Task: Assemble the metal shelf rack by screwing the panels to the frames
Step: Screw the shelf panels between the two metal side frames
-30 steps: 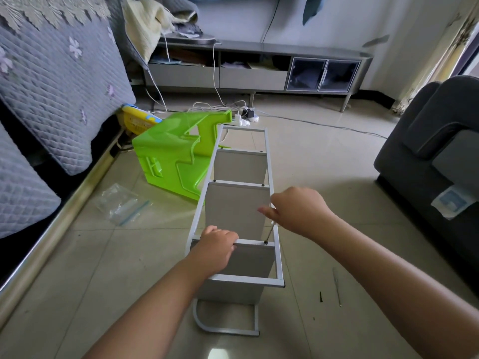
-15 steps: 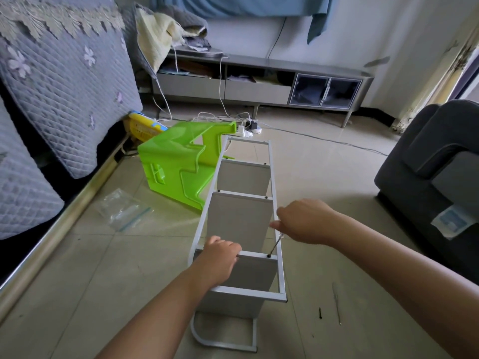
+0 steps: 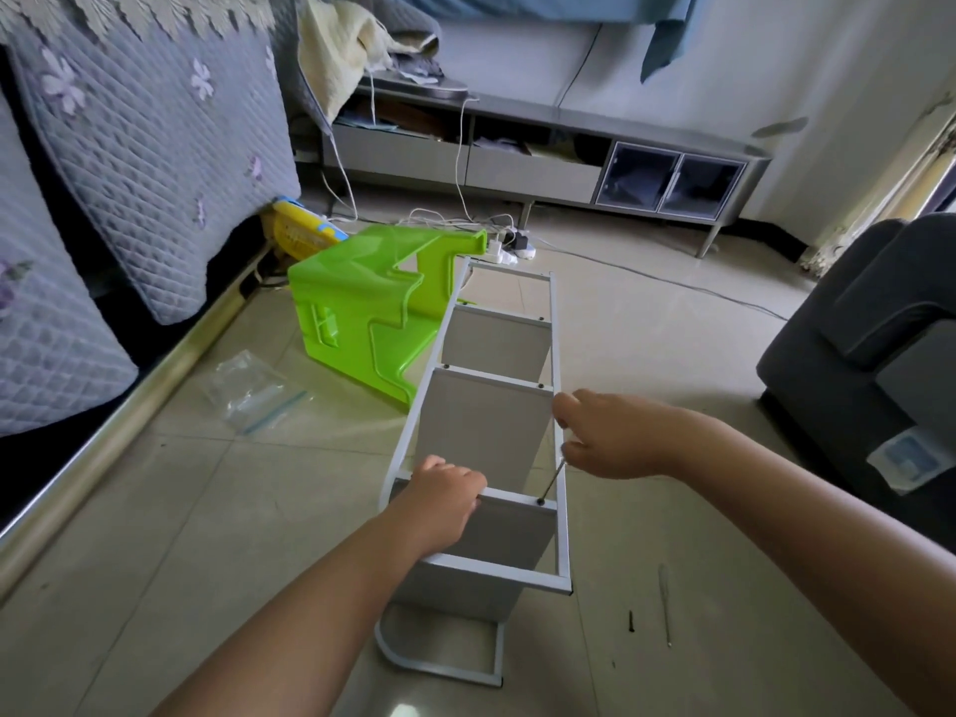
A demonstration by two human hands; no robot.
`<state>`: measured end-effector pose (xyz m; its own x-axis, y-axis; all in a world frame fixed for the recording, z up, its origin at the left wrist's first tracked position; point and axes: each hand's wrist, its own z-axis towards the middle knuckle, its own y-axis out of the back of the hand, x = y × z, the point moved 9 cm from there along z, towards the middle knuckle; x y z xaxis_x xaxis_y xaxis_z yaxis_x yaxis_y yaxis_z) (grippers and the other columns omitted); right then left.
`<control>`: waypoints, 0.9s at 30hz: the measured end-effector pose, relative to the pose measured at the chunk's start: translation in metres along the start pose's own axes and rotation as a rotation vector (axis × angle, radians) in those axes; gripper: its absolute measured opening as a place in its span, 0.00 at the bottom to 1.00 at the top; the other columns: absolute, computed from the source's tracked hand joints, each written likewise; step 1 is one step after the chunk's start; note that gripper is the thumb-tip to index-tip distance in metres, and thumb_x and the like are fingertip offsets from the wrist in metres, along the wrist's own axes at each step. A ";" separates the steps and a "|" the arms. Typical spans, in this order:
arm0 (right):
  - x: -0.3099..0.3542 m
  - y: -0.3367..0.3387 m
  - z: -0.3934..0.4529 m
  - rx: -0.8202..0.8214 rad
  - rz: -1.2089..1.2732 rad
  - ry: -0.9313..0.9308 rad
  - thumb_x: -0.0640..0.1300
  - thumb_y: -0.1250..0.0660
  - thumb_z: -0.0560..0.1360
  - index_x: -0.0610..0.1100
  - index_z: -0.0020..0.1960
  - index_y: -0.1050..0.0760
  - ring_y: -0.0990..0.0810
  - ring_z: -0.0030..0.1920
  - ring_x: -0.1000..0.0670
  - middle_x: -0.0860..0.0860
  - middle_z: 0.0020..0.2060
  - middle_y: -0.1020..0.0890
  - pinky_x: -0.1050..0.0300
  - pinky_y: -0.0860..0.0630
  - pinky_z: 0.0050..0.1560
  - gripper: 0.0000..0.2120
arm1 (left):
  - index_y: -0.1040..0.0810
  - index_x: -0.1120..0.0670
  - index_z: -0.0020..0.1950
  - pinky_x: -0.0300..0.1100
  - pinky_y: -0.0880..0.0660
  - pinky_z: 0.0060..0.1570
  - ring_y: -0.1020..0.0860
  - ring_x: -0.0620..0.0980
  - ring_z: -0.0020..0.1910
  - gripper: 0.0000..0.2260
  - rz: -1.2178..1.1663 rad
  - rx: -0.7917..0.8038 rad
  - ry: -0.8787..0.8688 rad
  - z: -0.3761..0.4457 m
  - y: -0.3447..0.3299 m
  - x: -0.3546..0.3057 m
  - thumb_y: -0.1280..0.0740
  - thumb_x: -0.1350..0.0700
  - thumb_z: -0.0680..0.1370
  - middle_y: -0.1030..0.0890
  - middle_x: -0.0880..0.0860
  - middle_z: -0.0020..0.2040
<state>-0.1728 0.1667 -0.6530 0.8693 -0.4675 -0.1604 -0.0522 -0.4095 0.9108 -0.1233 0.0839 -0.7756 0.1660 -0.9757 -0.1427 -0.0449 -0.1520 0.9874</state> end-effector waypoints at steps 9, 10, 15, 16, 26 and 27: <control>-0.015 0.001 0.002 -0.049 -0.057 -0.105 0.53 0.50 0.81 0.39 0.58 0.28 0.25 0.57 0.43 0.42 0.56 0.24 0.55 0.31 0.50 0.20 | 0.29 0.55 0.57 0.43 0.43 0.66 0.28 0.52 0.58 0.10 0.020 0.023 -0.020 -0.003 0.000 -0.004 0.48 0.58 0.81 0.24 0.52 0.57; -0.016 -0.002 0.001 -0.035 -0.019 -0.094 0.53 0.48 0.80 0.39 0.59 0.31 0.25 0.57 0.43 0.43 0.56 0.24 0.54 0.31 0.50 0.19 | 0.29 0.55 0.57 0.43 0.43 0.66 0.28 0.52 0.58 0.10 0.016 0.024 -0.024 -0.004 0.001 -0.005 0.48 0.58 0.81 0.24 0.52 0.57; -0.003 -0.007 -0.006 0.012 0.059 -0.004 0.40 0.46 0.80 0.40 0.51 0.32 0.29 0.38 0.49 0.47 0.44 0.24 0.55 0.31 0.42 0.06 | 0.30 0.53 0.61 0.43 0.43 0.64 0.29 0.51 0.60 0.20 0.025 0.013 -0.048 -0.002 0.000 -0.007 0.58 0.49 0.80 0.24 0.50 0.60; -0.004 -0.007 -0.006 -0.001 0.048 -0.033 0.41 0.47 0.81 0.39 0.54 0.30 0.26 0.42 0.46 0.45 0.48 0.23 0.56 0.32 0.41 0.09 | 0.31 0.52 0.63 0.43 0.43 0.64 0.29 0.51 0.61 0.24 0.018 0.007 -0.052 -0.001 -0.001 -0.006 0.60 0.48 0.78 0.25 0.50 0.61; -0.032 -0.015 -0.014 -0.037 0.243 -0.226 0.48 0.49 0.81 0.38 0.42 0.30 0.25 0.53 0.43 0.41 0.52 0.22 0.57 0.33 0.47 0.17 | 0.31 0.50 0.65 0.39 0.40 0.61 0.29 0.48 0.63 0.45 -0.030 -0.089 -0.016 -0.005 0.013 -0.005 0.74 0.42 0.61 0.25 0.47 0.64; -0.047 -0.015 -0.020 -0.130 0.349 -0.261 0.48 0.49 0.81 0.37 0.42 0.29 0.24 0.51 0.43 0.40 0.49 0.22 0.56 0.33 0.45 0.18 | 0.30 0.50 0.65 0.39 0.39 0.61 0.29 0.48 0.64 0.45 -0.037 -0.102 0.003 -0.006 0.016 -0.004 0.74 0.41 0.61 0.25 0.47 0.64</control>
<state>-0.2027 0.2100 -0.6518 0.6565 -0.7490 0.0896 -0.2440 -0.0984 0.9648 -0.1192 0.0865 -0.7583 0.1686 -0.9692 -0.1795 0.0624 -0.1712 0.9833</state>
